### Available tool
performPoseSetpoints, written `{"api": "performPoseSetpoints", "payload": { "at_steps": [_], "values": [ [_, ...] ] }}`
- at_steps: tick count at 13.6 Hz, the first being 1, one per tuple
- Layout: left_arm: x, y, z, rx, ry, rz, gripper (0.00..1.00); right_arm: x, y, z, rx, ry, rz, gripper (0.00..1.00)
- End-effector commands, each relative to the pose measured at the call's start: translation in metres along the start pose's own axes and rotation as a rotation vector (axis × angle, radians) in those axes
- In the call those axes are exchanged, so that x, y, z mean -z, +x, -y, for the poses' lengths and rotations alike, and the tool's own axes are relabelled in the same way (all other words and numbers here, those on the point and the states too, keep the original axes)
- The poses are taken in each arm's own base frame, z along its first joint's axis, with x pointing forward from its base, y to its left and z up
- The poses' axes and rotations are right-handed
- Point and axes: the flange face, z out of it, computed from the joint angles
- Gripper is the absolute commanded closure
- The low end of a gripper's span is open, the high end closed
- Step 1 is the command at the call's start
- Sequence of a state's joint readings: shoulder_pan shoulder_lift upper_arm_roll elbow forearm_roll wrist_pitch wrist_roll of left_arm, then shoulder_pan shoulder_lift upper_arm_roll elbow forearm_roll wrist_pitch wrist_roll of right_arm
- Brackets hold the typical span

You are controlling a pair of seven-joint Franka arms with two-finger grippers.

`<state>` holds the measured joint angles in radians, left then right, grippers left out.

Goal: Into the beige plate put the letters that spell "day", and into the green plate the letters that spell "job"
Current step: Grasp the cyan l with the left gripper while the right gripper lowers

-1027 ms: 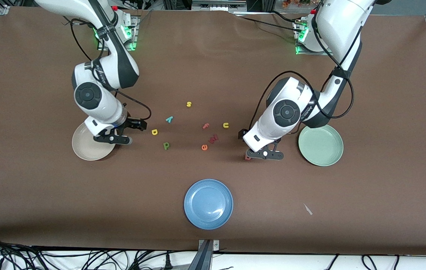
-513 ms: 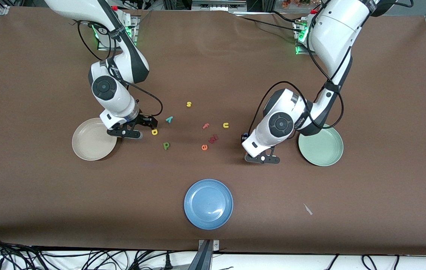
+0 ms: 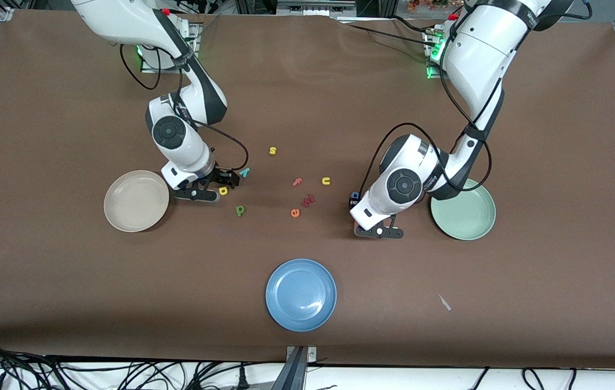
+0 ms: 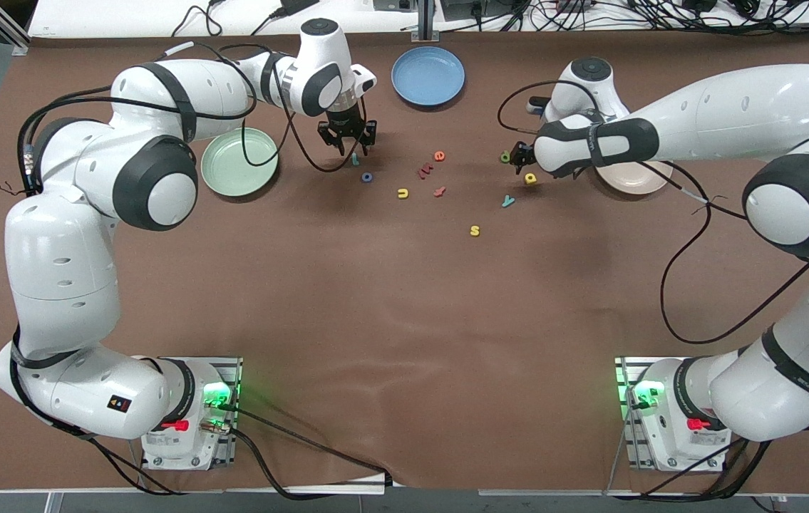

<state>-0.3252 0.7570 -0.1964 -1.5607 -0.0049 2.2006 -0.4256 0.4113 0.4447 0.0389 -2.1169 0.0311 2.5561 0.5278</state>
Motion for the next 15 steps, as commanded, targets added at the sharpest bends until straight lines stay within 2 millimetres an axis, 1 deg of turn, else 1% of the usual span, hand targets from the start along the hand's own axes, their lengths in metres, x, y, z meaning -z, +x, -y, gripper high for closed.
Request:
{"api": "performPoseSetpoints", "payload": {
  "at_steps": [1,4,5,7,8,9,11,12,13,14,15],
  "values": [
    [-0.006,0.006,-0.002,0.021,0.017,-0.011,0.51,-0.008,0.000,0.002,0.049,0.007,0.002,0.00],
    [-0.016,0.006,-0.001,0.030,0.023,0.000,0.58,-0.015,-0.001,0.001,0.078,0.000,0.015,0.01],
    [-0.020,0.006,0.000,0.030,0.024,0.006,0.58,-0.015,-0.001,0.001,0.093,0.000,0.015,0.01],
    [-0.022,0.008,0.000,0.034,0.016,-0.012,0.58,-0.019,0.000,0.001,0.134,-0.002,0.020,0.05],
    [-0.023,0.007,-0.004,0.035,0.015,-0.018,0.59,-0.018,0.002,0.001,0.144,-0.001,0.019,0.06],
    [-0.023,0.007,-0.004,0.037,0.016,-0.018,0.66,-0.018,0.003,0.000,0.160,0.000,0.018,0.08],
    [-0.023,0.007,-0.003,0.039,0.016,-0.018,0.86,-0.023,0.007,0.003,0.175,0.000,0.021,0.08],
    [-0.021,0.008,-0.001,0.042,0.016,-0.020,0.98,-0.023,0.007,0.003,0.178,-0.001,0.022,0.08],
    [-0.016,0.010,0.003,0.044,0.019,-0.024,1.00,-0.024,0.007,0.002,0.183,-0.002,0.023,0.11],
    [-0.011,0.013,0.011,0.054,0.021,-0.024,1.00,-0.026,0.008,0.002,0.200,-0.002,0.026,0.12],
    [0.002,0.013,0.013,0.055,0.023,-0.025,1.00,-0.025,0.010,0.000,0.203,-0.001,0.024,0.12]
  ]
}}
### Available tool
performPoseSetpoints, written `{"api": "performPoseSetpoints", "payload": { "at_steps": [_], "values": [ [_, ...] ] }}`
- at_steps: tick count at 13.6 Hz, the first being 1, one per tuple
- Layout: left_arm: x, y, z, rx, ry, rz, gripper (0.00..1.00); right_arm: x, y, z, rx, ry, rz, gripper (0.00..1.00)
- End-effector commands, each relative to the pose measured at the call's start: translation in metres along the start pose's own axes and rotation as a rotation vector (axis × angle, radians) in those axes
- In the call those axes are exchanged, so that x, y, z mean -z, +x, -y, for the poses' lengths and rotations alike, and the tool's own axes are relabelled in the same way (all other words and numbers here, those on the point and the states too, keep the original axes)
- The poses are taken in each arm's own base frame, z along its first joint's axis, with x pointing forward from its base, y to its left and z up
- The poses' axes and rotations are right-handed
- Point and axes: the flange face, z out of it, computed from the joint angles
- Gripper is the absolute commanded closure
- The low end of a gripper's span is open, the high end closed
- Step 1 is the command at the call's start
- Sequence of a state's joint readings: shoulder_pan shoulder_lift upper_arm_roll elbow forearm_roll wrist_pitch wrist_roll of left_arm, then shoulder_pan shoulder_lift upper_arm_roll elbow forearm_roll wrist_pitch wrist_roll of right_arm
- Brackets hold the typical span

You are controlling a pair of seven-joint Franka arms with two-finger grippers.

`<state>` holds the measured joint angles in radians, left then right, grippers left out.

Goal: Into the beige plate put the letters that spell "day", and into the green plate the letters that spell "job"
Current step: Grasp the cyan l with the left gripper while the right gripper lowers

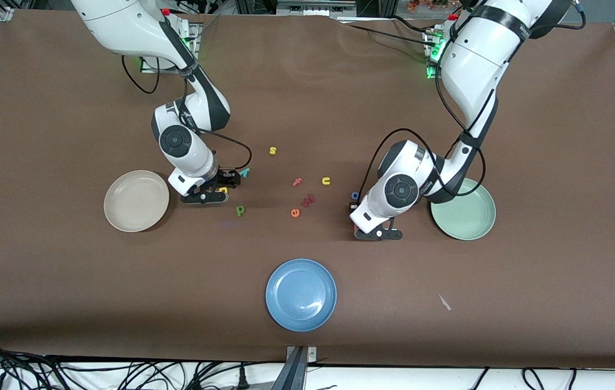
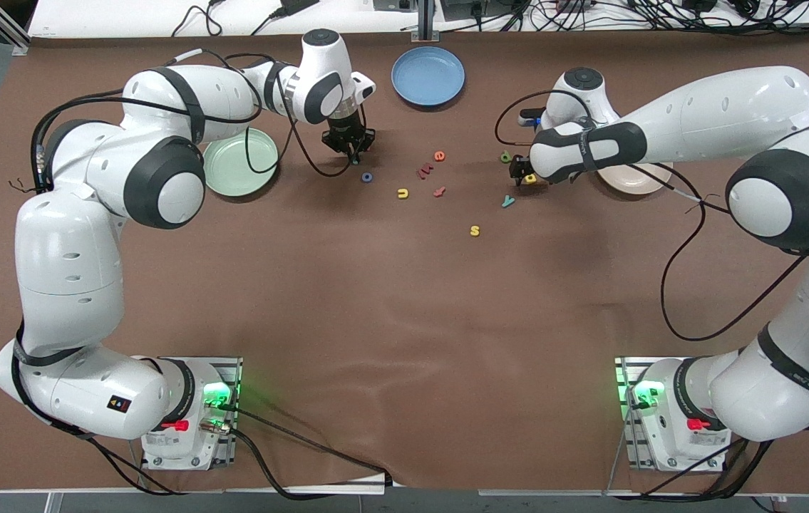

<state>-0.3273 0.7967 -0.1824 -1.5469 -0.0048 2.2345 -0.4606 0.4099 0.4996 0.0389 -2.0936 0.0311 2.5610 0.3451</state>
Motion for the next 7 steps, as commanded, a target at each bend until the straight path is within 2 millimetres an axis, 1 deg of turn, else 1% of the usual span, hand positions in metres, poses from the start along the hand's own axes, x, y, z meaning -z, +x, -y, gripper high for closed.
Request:
{"api": "performPoseSetpoints", "payload": {
  "at_steps": [1,2,3,4,5,7],
  "values": [
    [0.036,0.003,0.007,0.010,0.037,-0.002,1.00,-0.002,0.008,-0.001,0.025,0.009,-0.001,0.12],
    [0.054,0.002,0.013,0.016,0.051,0.005,1.00,-0.003,0.008,-0.002,0.027,0.007,0.001,0.13],
    [0.074,0.004,0.024,0.032,0.063,-0.001,1.00,-0.004,0.009,-0.001,0.027,0.007,0.001,0.13],
    [0.087,0.004,0.034,0.047,0.077,0.011,1.00,-0.005,0.010,-0.001,0.029,0.008,0.001,0.14],
    [0.095,0.002,0.042,0.054,0.098,0.036,1.00,-0.006,0.010,-0.001,0.029,0.007,0.002,0.17],
    [0.112,-0.001,0.065,0.044,0.199,0.053,1.00,-0.005,0.010,-0.001,0.029,0.004,0.012,0.27]
  ]
}}
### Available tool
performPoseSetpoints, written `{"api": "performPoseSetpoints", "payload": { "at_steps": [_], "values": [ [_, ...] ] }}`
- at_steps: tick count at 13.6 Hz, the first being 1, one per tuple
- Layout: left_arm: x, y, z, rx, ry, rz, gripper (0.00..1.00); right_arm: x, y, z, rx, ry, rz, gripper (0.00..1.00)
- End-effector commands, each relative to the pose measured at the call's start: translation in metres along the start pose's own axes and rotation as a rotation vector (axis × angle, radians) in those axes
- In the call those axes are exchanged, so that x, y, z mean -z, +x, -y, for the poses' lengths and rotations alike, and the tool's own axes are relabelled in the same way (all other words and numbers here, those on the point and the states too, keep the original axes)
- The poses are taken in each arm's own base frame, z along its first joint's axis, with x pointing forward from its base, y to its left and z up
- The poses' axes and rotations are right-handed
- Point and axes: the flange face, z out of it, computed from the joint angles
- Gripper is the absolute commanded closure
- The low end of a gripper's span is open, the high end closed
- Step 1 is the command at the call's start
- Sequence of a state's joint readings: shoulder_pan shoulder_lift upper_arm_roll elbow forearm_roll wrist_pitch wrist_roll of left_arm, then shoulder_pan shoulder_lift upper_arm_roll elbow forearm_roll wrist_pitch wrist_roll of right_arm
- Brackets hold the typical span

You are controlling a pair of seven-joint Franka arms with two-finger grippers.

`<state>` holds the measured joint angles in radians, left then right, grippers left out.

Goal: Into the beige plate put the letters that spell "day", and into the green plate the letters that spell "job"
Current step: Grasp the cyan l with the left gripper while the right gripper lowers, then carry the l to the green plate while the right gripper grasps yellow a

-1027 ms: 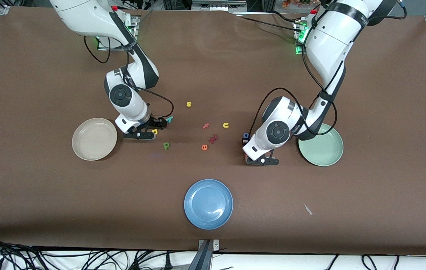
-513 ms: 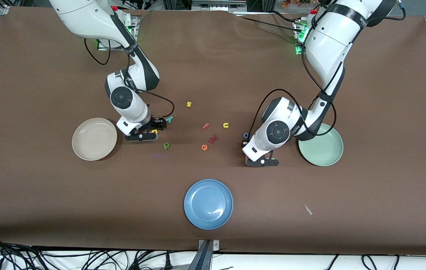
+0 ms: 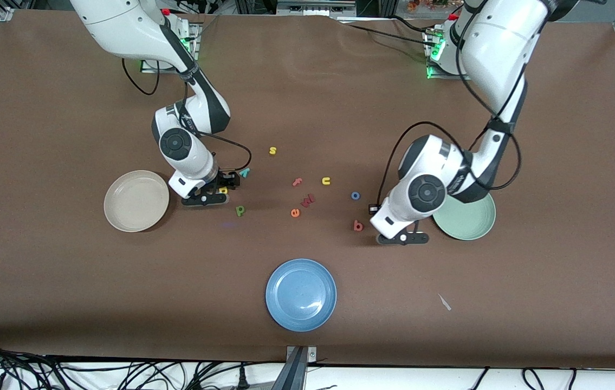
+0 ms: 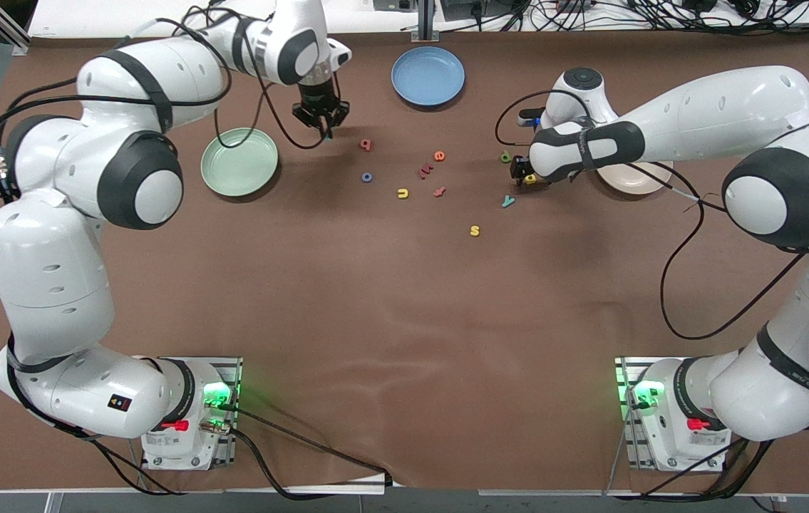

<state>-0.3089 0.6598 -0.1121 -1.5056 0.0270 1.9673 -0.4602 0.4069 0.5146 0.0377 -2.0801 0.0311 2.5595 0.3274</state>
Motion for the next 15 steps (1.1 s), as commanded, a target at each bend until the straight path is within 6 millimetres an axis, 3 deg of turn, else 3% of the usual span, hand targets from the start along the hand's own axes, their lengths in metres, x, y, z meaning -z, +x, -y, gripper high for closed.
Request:
{"api": "performPoseSetpoints", "payload": {
  "at_steps": [1,4,7,9,10,15],
  "values": [
    [0.016,-0.008,0.033,-0.019,0.152,0.022,1.00,0.001,0.008,0.001,0.016,0.004,0.014,0.30],
    [0.012,-0.006,0.068,-0.030,0.262,0.069,1.00,0.000,0.008,0.001,0.016,0.003,0.016,0.40],
    [-0.001,0.014,0.140,-0.060,0.270,0.136,1.00,-0.001,0.008,0.001,0.016,0.003,0.017,0.50],
    [-0.021,0.021,0.186,-0.107,0.233,0.198,1.00,-0.002,0.007,0.001,0.022,0.002,0.020,0.54],
    [-0.034,0.022,0.200,-0.125,0.218,0.228,1.00,-0.002,0.007,0.001,0.023,0.002,0.020,0.55],
    [-0.076,0.015,0.206,-0.108,0.157,0.312,1.00,-0.002,0.009,0.001,0.021,0.005,0.018,0.61]
  ]
}}
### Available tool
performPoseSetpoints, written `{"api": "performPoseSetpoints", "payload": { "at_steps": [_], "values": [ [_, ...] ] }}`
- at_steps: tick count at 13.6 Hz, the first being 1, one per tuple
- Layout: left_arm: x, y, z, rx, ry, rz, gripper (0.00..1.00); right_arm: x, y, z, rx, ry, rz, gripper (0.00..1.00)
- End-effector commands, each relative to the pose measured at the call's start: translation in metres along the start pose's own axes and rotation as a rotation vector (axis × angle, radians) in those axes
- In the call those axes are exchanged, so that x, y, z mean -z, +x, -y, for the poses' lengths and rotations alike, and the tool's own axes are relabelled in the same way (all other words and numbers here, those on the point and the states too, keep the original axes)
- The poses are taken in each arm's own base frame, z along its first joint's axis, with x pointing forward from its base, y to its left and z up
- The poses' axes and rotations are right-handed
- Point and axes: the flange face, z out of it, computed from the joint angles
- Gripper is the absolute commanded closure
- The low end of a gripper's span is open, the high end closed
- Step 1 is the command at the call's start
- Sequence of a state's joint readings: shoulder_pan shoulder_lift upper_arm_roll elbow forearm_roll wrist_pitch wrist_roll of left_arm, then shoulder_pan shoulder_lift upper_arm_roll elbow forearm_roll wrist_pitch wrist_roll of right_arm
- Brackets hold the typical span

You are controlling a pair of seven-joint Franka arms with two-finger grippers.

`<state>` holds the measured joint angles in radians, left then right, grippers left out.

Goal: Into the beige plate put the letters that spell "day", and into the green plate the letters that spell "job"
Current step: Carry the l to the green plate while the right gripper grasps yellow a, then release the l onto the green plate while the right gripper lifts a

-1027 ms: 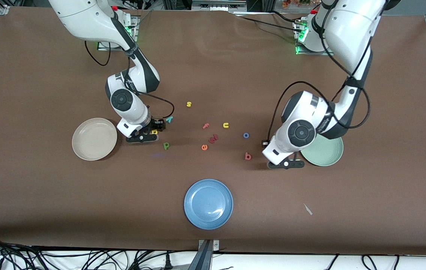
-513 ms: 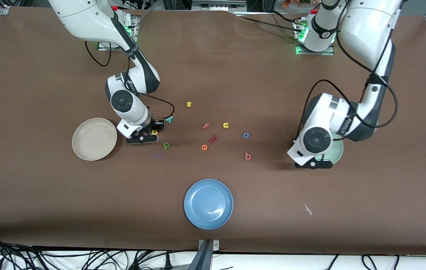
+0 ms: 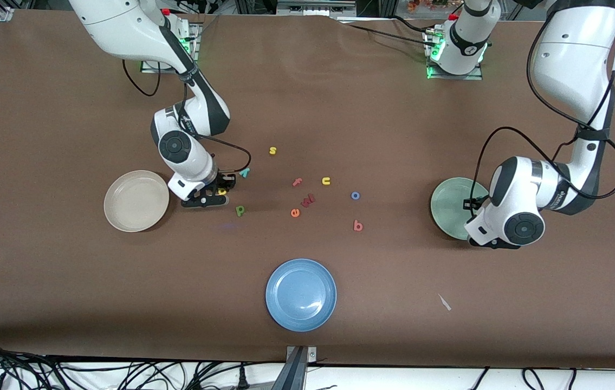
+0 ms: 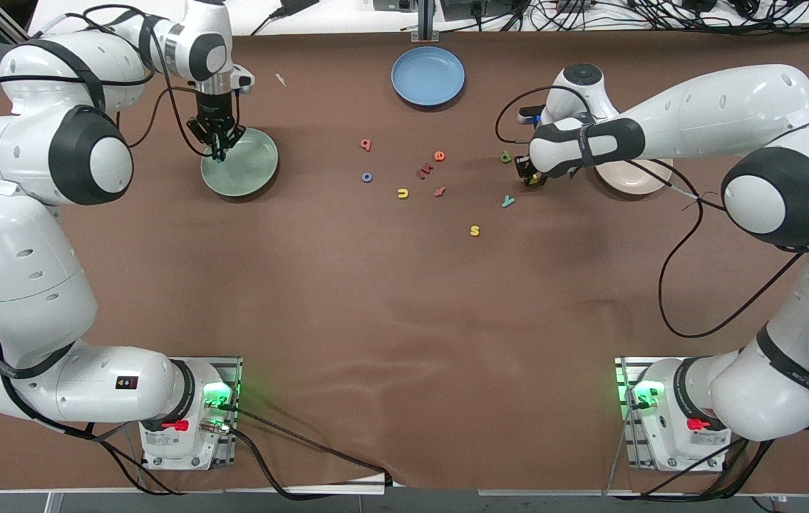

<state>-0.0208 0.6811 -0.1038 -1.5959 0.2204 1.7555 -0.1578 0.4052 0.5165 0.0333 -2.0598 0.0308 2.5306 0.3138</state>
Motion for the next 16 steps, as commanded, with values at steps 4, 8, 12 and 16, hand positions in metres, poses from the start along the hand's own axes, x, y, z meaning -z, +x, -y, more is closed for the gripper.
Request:
{"api": "performPoseSetpoints", "payload": {
  "at_steps": [4,8,12,16],
  "values": [
    [-0.028,0.001,-0.012,-0.033,-0.018,0.050,0.95,-0.005,0.004,0.003,0.012,0.009,0.011,0.65],
    [-0.043,0.000,-0.019,-0.025,-0.073,0.084,0.75,-0.005,0.004,0.003,0.011,0.009,0.011,0.67],
    [-0.035,-0.002,-0.019,-0.027,-0.073,0.084,0.00,-0.005,0.004,0.003,0.007,0.010,0.011,0.69],
    [0.014,-0.021,-0.045,-0.051,-0.097,0.051,0.00,-0.002,0.005,0.005,0.006,0.008,0.020,0.78]
  ]
}}
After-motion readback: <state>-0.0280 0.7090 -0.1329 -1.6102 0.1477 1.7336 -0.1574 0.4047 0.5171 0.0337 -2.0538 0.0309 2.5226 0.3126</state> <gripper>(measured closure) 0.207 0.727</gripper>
